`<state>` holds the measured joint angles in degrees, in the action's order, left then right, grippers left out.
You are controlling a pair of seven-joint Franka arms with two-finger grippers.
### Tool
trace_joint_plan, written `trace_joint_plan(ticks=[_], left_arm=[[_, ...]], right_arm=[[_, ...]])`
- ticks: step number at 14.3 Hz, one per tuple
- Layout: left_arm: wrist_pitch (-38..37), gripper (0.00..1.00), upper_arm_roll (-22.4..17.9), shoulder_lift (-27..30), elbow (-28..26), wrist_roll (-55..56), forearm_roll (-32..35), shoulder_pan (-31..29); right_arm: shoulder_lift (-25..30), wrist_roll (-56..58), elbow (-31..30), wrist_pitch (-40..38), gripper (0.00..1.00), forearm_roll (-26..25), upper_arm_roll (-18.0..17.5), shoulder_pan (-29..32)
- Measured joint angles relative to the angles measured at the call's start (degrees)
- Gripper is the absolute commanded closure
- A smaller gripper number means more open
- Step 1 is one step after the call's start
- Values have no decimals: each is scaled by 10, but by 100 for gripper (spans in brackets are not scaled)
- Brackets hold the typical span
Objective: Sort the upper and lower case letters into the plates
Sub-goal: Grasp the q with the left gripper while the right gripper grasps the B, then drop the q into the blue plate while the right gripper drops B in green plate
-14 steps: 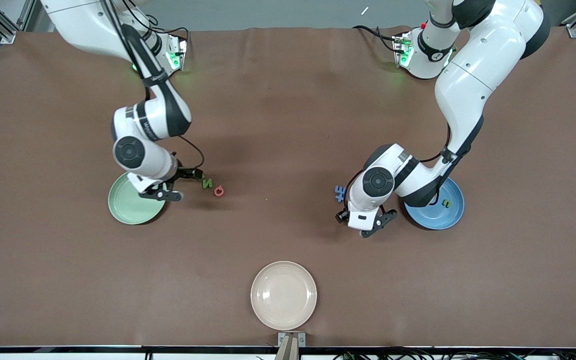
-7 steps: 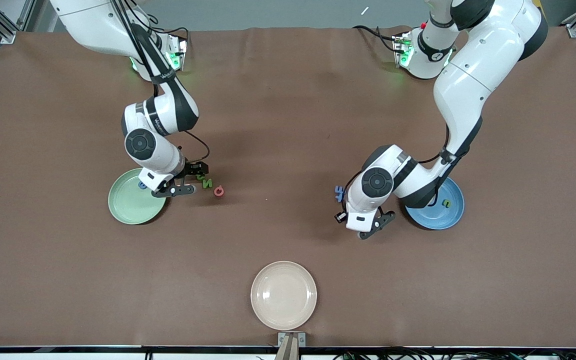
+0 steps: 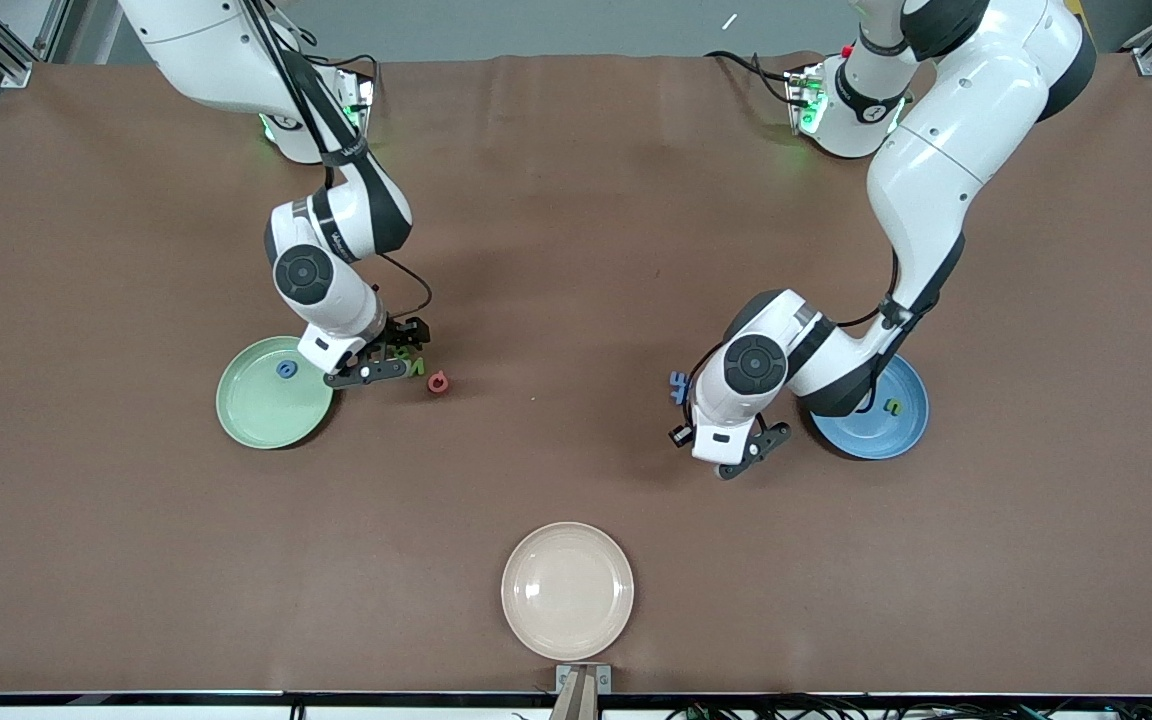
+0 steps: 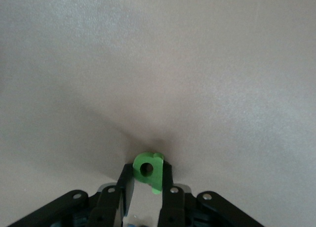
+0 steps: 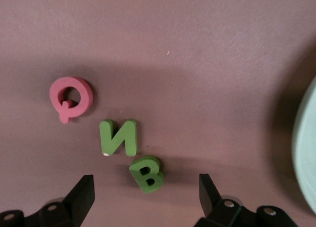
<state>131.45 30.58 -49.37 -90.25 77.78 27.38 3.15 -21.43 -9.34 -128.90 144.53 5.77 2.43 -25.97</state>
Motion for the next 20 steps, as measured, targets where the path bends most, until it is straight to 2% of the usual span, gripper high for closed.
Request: trace_joint_plan(ticks=[3, 8, 10, 13, 15, 17, 20], left_arm=[[-1, 92, 0, 6, 8, 0, 0, -6], [-50, 93, 7, 54, -6, -33, 0, -23], [-59, 93, 44, 81, -37, -75, 0, -76], [-88, 93, 125, 121, -101, -165, 1, -201], [-105, 93, 159, 143, -141, -228, 1, -271], [-109, 93, 175, 161, -182, -287, 1, -326], [-108, 93, 184, 178, -228, -358, 2, -387]], right_arm=[[-7, 0, -3, 9, 15, 0, 0, 0], [-23, 0, -8, 38, 35, 0, 0, 0], [-20, 0, -7, 38, 48, 0, 0, 0], [-18, 0, -8, 37, 69, 0, 1, 0], [-13, 0, -8, 33, 84, 0, 1, 0], [-13, -2, -8, 32, 90, 0, 2, 0], [-12, -4, 2, -6, 93, 0, 7, 6]])
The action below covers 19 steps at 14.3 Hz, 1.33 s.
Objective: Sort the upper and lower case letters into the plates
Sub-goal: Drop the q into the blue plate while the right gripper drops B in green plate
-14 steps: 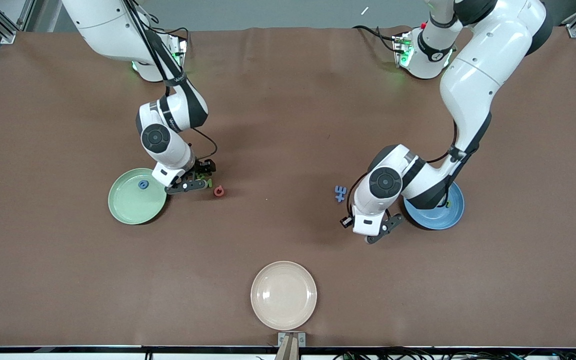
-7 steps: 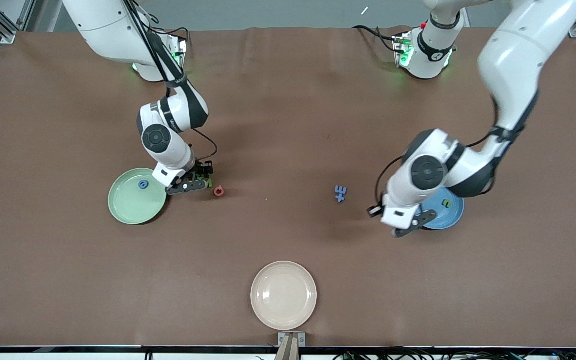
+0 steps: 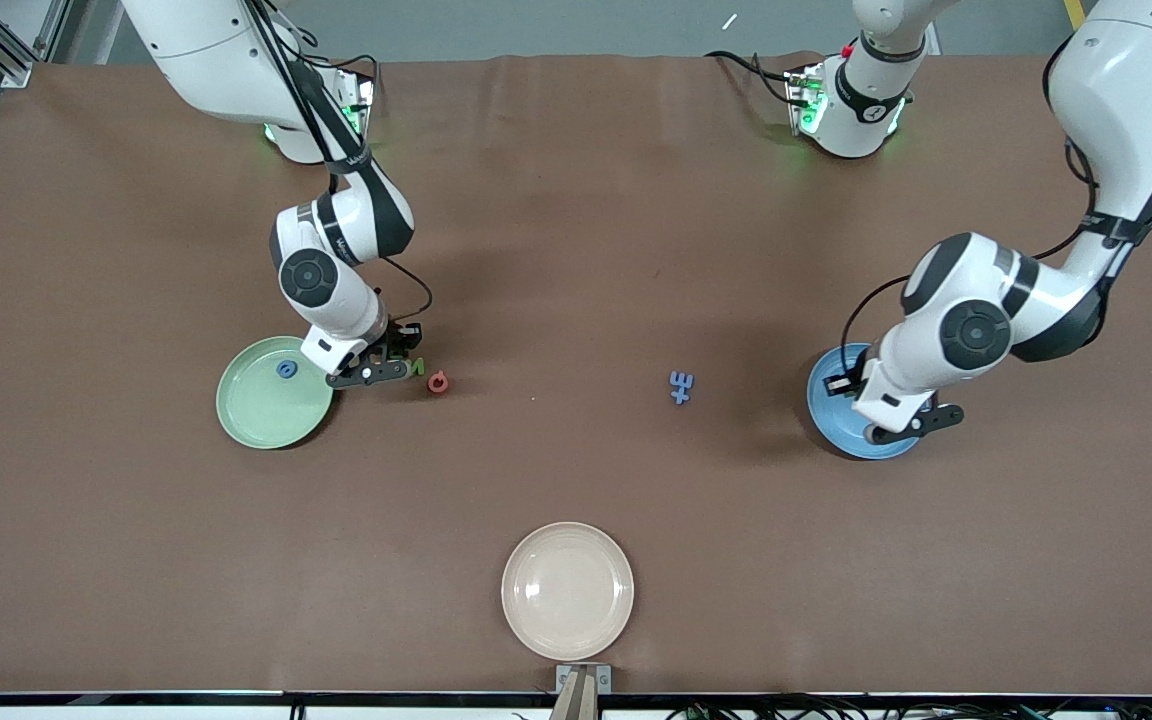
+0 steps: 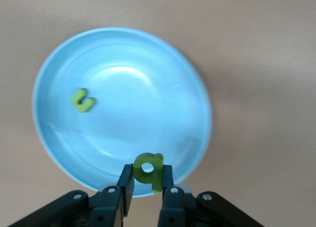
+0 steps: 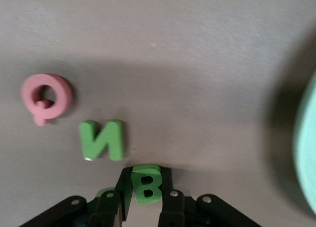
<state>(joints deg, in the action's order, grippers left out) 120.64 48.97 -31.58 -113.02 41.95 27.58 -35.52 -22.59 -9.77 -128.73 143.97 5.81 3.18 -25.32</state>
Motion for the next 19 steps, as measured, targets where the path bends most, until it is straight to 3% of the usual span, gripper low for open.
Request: trace_joint_plan(ticks=[4, 6, 13, 19], left_arm=[[37, 93, 1, 2, -44, -49, 17, -52], [49, 93, 1, 1, -61, -50, 49, -67], [79, 92, 0, -10, -92, -50, 81, -80], [80, 91, -8, -18, -97, -50, 87, -82]], right_arm=[[21, 3, 90, -173, 98, 0, 5, 47], [34, 31, 121, -212, 98, -1, 6, 79], [6, 279, 117, -147, 98, -3, 11, 235], [-51, 298, 111, -72, 96, -3, 6, 247]])
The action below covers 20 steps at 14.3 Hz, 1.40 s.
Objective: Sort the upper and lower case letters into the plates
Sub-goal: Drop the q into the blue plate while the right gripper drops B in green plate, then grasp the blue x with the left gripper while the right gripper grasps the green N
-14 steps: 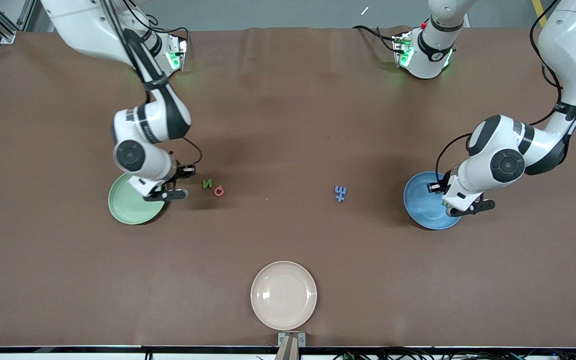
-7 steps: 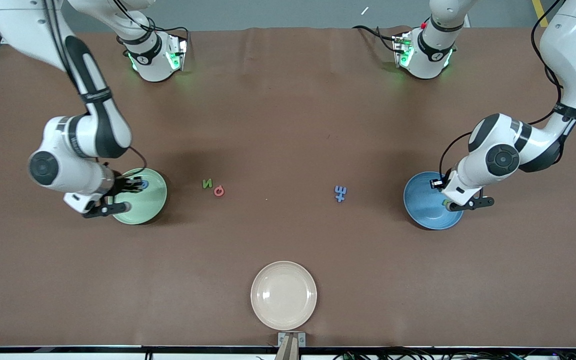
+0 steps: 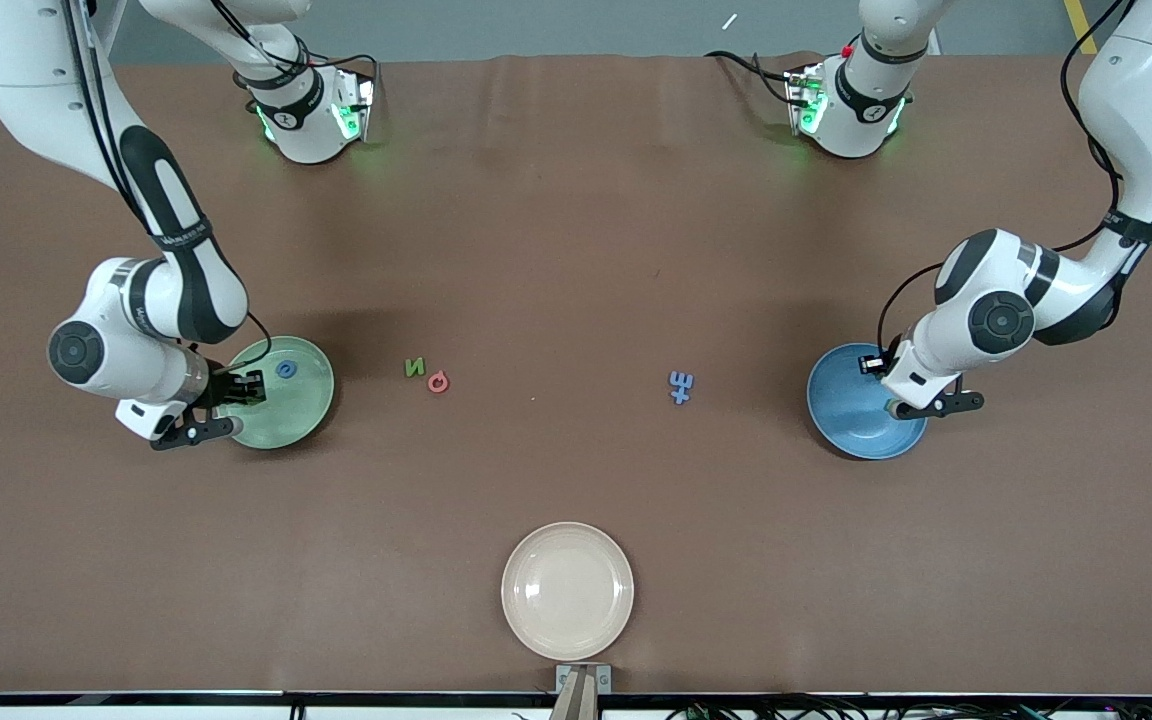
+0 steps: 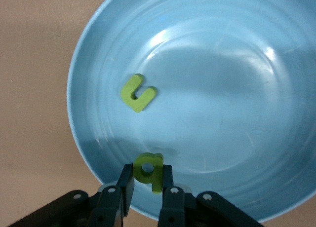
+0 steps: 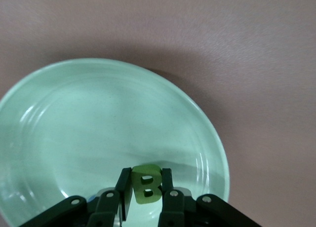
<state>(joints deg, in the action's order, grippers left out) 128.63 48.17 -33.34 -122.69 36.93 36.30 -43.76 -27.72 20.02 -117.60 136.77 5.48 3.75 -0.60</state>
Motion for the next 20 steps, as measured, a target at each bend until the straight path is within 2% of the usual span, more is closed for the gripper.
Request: trace_joint_plan(ticks=[1, 2, 3, 4, 5, 6, 8, 10, 14, 18, 20], left_arm=[[0, 90, -1, -1, 0, 0, 0, -1], [0, 88, -1, -1, -1, 0, 0, -1], [1, 72, -1, -1, -1, 0, 0, -1], [1, 37, -1, -1, -1, 0, 0, -1], [1, 13, -1, -1, -1, 0, 0, -1], [2, 7, -1, -1, -1, 0, 0, -1], [5, 1, 0, -1, 1, 0, 0, -1], [5, 1, 11, -1, 6, 0, 0, -1], [-1, 1, 60, -1, 23, 41, 0, 6], [-25, 1, 71, -5, 65, 167, 0, 96], [-29, 1, 70, -18, 90, 233, 0, 150]], right_arm=[[-5, 0, 0, 2, 88, 0, 0, 0], [-6, 0, 0, 2, 49, 0, 0, 0], [-7, 0, 0, 2, 0, 0, 0, 0], [-7, 0, 0, 2, 0, 0, 0, 0], [-7, 0, 0, 1, 0, 0, 0, 0], [-7, 0, 0, -1, 0, 0, -1, 0], [-5, -6, 2, -10, 0, 0, -2, -1], [3, -40, 5, -27, 0, 1, -7, -9], [27, -188, 10, -44, 0, 1, -13, -80], [36, -263, 5, -34, 0, 24, -16, -164], [35, -289, -21, 14, 0, 35, -16, -195]])
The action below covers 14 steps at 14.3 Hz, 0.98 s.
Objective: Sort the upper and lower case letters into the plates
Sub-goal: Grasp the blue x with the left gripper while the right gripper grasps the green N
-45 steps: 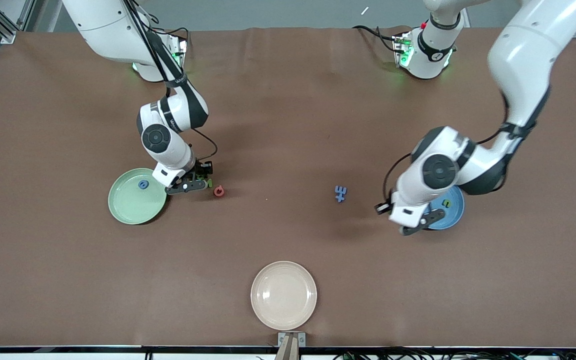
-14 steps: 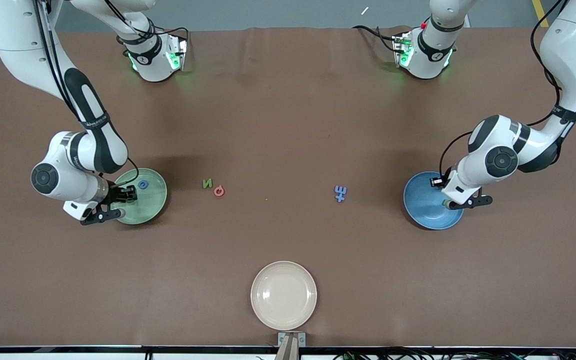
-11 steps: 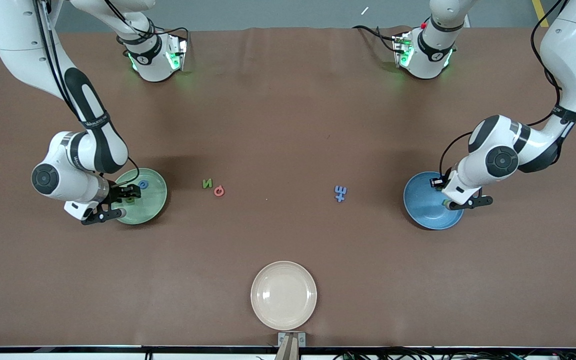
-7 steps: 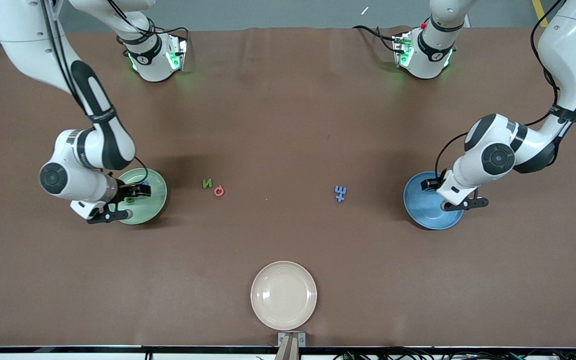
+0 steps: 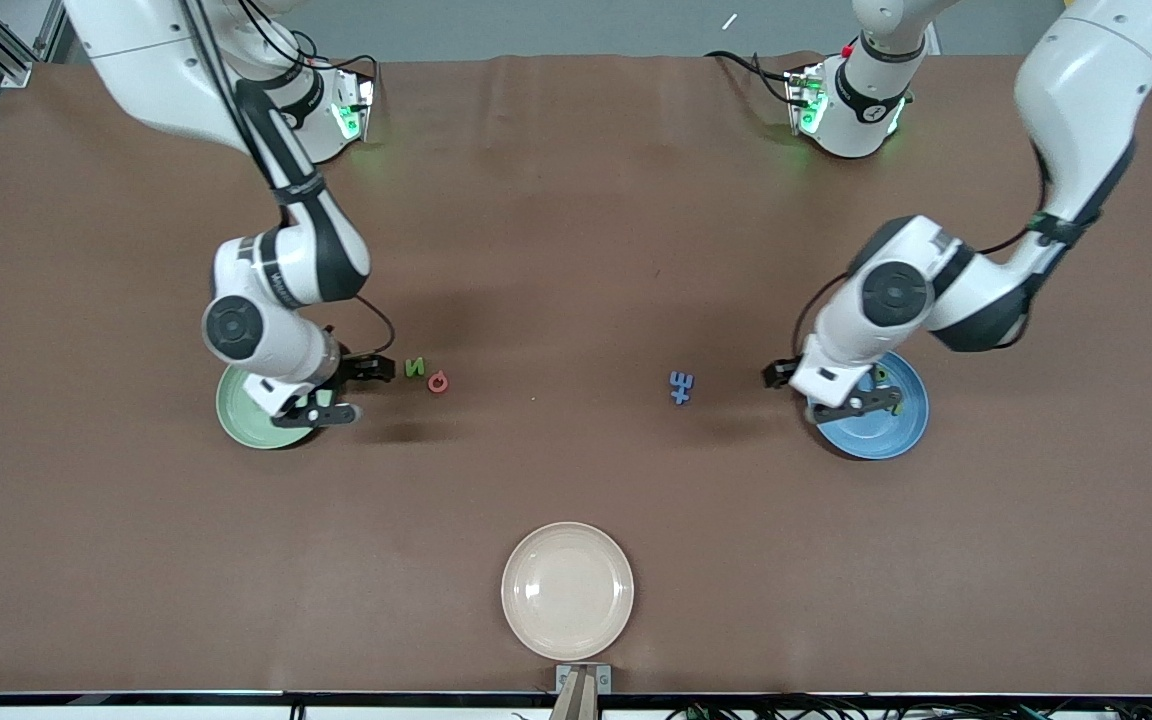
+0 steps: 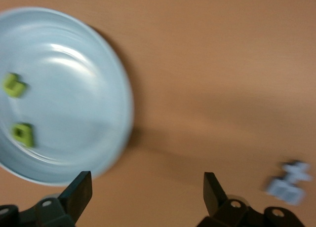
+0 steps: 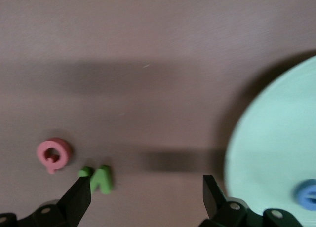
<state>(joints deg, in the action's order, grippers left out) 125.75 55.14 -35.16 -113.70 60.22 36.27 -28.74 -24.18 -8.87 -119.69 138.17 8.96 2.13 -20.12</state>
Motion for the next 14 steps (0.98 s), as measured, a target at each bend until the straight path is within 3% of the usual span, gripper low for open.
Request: trace_joint_plan(ticks=[3, 7, 10, 14], left_arm=[[-1, 1, -17, -29, 35, 54, 0, 66], [0, 1, -93, -57, 84, 96, 0, 177], [0, 1, -134, -83, 127, 123, 0, 245], [28, 5, -140, -120, 154, 128, 0, 258]], right_arm=[[0, -48, -44, 61, 0, 0, 0, -36], [0, -86, -51, 65, 0, 0, 0, -71], [0, -88, -54, 71, 11, 0, 1, -79], [-3, -88, -59, 91, 22, 0, 5, -79]])
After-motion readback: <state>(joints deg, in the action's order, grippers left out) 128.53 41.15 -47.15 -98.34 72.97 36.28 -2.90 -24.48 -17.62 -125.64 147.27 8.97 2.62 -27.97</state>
